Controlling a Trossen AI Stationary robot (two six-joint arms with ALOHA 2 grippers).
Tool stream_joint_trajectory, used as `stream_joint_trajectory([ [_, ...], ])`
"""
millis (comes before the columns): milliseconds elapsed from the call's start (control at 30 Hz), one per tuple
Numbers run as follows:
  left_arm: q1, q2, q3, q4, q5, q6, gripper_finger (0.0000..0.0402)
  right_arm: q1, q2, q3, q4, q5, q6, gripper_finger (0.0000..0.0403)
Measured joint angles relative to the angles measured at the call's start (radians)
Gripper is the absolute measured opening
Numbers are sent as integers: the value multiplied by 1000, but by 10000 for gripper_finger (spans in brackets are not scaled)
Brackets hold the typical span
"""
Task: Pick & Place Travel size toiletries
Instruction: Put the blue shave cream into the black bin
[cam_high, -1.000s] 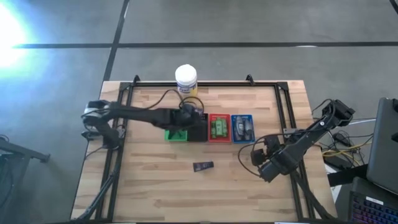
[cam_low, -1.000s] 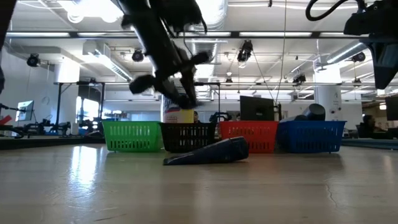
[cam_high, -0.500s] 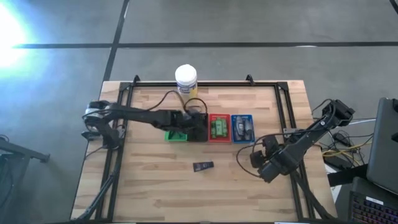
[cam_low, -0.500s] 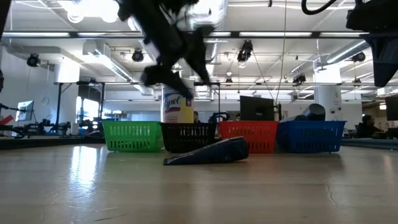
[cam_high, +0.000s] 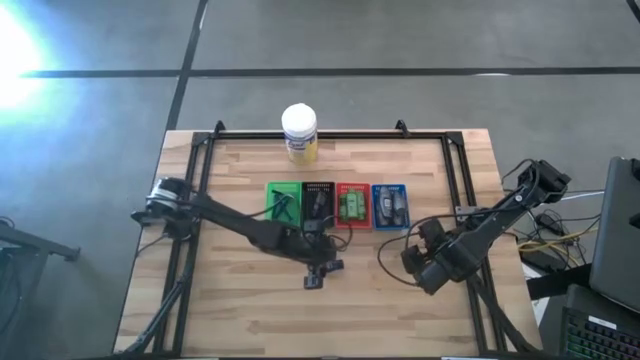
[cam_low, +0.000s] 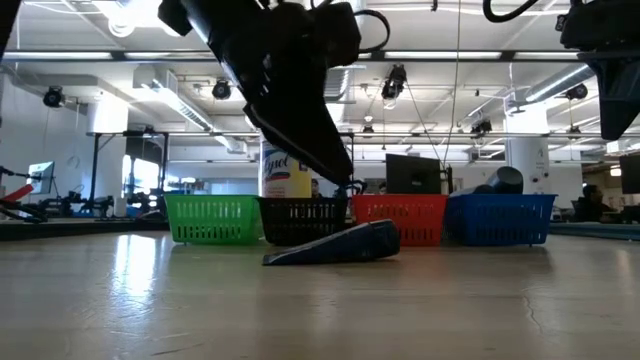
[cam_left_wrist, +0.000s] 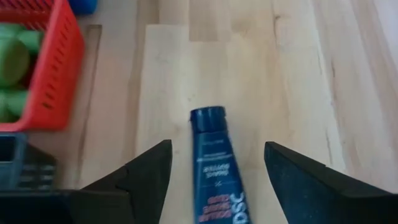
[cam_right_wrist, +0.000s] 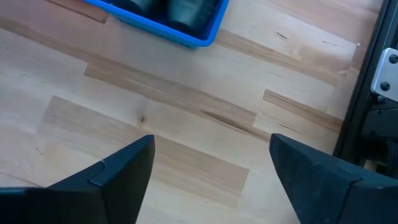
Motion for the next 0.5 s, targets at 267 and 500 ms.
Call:
stream_joint_trajectory([
  [267,-23,25,22,17,6,12,286,0,0,0,6,-3,-1,324],
  [500,-24,49,12,56,6,14,300,0,0,0,8,-4,-1,325],
])
